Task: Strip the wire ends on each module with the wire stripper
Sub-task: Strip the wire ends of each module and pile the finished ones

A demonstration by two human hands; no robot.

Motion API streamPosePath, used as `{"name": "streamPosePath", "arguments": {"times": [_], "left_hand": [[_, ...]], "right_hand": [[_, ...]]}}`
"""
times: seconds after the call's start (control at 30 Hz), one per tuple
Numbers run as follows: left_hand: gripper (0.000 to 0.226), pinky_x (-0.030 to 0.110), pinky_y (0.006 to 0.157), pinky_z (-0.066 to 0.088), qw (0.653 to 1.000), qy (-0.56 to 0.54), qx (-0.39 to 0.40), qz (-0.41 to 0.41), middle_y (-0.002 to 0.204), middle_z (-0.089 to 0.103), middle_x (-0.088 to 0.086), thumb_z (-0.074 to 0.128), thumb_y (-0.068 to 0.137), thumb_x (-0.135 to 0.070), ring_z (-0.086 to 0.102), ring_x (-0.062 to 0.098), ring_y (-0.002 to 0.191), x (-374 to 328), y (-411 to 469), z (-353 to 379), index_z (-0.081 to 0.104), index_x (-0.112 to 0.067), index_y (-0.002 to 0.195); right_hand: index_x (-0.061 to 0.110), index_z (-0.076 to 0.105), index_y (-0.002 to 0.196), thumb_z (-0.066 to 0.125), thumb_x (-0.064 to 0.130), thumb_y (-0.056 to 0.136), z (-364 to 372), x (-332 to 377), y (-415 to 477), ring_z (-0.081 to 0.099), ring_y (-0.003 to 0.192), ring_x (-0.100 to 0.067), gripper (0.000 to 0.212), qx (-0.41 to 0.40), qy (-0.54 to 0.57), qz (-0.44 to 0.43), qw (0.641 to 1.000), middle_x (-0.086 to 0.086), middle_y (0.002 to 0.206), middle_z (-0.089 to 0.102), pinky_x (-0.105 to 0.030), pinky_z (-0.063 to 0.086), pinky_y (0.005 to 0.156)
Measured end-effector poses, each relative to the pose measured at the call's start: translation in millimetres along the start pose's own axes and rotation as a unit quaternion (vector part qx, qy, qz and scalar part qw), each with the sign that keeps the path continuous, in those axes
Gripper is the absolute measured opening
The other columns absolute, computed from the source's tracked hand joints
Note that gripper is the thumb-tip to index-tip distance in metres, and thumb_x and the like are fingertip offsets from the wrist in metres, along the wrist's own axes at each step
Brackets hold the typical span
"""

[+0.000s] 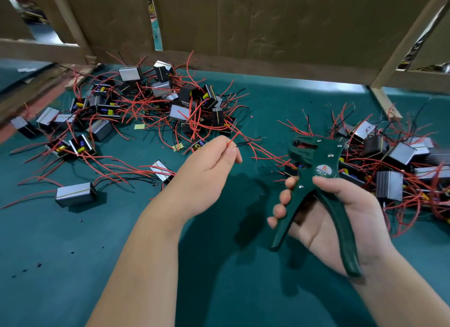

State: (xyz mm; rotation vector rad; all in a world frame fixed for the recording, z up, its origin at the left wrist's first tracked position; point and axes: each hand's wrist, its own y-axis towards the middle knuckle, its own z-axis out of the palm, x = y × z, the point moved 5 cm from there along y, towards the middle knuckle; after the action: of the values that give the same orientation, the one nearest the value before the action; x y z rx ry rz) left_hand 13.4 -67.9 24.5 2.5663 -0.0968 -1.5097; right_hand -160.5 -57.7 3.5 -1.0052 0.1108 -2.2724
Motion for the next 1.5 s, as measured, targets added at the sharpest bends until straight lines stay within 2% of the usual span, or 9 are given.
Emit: {"name": "streamPosePath", "arguments": {"times": [0.2, 0.33, 0.4, 0.57, 0.73, 0.87, 1.0, 1.13, 1.5], "left_hand": [[0.028, 0.019, 0.045, 0.023, 0.994, -0.08, -0.065, -0.024, 0.048, 0.032, -0.012, 0.047, 0.099, -0.021, 0.027, 0.005, 0.046, 1, 3, -3, 0.067, -0.02, 0.079], [0.018, 0.018, 0.043, 0.025, 0.989, -0.106, -0.093, -0.053, 0.05, 0.037, -0.013, 0.047, 0.097, -0.021, 0.028, 0.005, 0.046, 9, 3, -2, 0.055, -0.025, 0.081], [0.016, 0.016, 0.042, 0.025, 0.988, -0.112, -0.088, -0.053, 0.051, 0.037, -0.013, 0.047, 0.097, -0.02, 0.028, 0.005, 0.046, 10, 3, 0, 0.049, -0.024, 0.081], [0.016, 0.011, 0.044, 0.028, 0.992, -0.117, -0.046, -0.001, 0.053, 0.042, -0.016, 0.052, 0.096, -0.018, 0.031, 0.001, 0.045, 2, 3, 3, 0.053, -0.024, 0.082], [0.006, 0.019, 0.049, 0.031, 0.991, -0.119, -0.034, 0.05, 0.067, 0.048, 0.0, 0.054, 0.089, -0.023, 0.034, 0.009, 0.052, -4, 2, 4, 0.058, -0.022, 0.084], [0.008, 0.015, 0.045, 0.024, 0.987, -0.132, -0.054, 0.072, 0.058, 0.044, -0.014, 0.055, 0.087, -0.021, 0.028, 0.006, 0.048, -9, 1, 1, 0.059, -0.025, 0.082], [0.01, 0.007, 0.046, 0.025, 0.983, -0.141, -0.062, 0.105, 0.056, 0.051, -0.021, 0.056, 0.089, -0.016, 0.031, -0.001, 0.044, -19, -1, 2, 0.057, -0.025, 0.085], [0.018, 0.002, 0.049, 0.028, 0.981, -0.135, -0.067, 0.126, 0.058, 0.056, -0.024, 0.057, 0.092, -0.007, 0.04, -0.005, 0.043, -25, -4, 2, 0.059, -0.024, 0.088], [0.019, 0.002, 0.048, 0.028, 0.986, -0.086, -0.08, 0.118, 0.054, 0.053, -0.028, 0.058, 0.092, -0.006, 0.043, -0.007, 0.044, -25, -4, 3, 0.055, -0.023, 0.084]], "right_hand": [[-0.001, 0.068, 0.091, 0.081, 0.024, 0.053, 8, -21, -2, 0.059, 0.065, -0.036, 0.047, 0.085, -0.045, 0.087, 0.992, -0.023, 0.078, 0.058, -0.049, 0.054, 0.065], [-0.001, 0.067, 0.094, 0.08, 0.023, 0.055, 11, -26, -2, 0.059, 0.066, -0.036, 0.047, 0.105, -0.032, 0.102, 0.989, -0.023, 0.079, 0.058, -0.05, 0.053, 0.066], [-0.001, 0.067, 0.094, 0.079, 0.022, 0.056, 12, -26, -2, 0.058, 0.066, -0.036, 0.047, 0.105, -0.023, 0.1, 0.989, -0.023, 0.079, 0.057, -0.05, 0.053, 0.066], [0.0, 0.066, 0.094, 0.079, 0.023, 0.057, 13, -25, -2, 0.059, 0.066, -0.036, 0.046, 0.114, -0.02, 0.097, 0.989, -0.023, 0.079, 0.058, -0.049, 0.052, 0.066], [0.0, 0.065, 0.097, 0.076, 0.023, 0.066, 17, -25, -6, 0.06, 0.069, -0.036, 0.04, 0.162, -0.037, 0.087, 0.982, -0.022, 0.081, 0.06, -0.05, 0.052, 0.07], [0.0, 0.064, 0.094, 0.079, 0.023, 0.066, 17, -24, -7, 0.06, 0.067, -0.037, 0.039, 0.162, -0.09, 0.047, 0.982, -0.024, 0.078, 0.06, -0.051, 0.051, 0.07], [0.001, 0.066, 0.091, 0.08, 0.024, 0.067, 16, -23, -6, 0.06, 0.064, -0.036, 0.036, 0.157, -0.108, 0.021, 0.981, -0.023, 0.075, 0.061, -0.05, 0.051, 0.068], [0.003, 0.065, 0.088, 0.081, 0.024, 0.067, 14, -22, -5, 0.059, 0.062, -0.036, 0.034, 0.144, -0.113, 0.01, 0.983, -0.023, 0.073, 0.059, -0.048, 0.051, 0.066], [0.004, 0.065, 0.085, 0.081, 0.024, 0.065, 14, -21, -7, 0.059, 0.06, -0.035, 0.033, 0.14, -0.131, 0.008, 0.981, -0.021, 0.071, 0.059, -0.047, 0.052, 0.064]]}}
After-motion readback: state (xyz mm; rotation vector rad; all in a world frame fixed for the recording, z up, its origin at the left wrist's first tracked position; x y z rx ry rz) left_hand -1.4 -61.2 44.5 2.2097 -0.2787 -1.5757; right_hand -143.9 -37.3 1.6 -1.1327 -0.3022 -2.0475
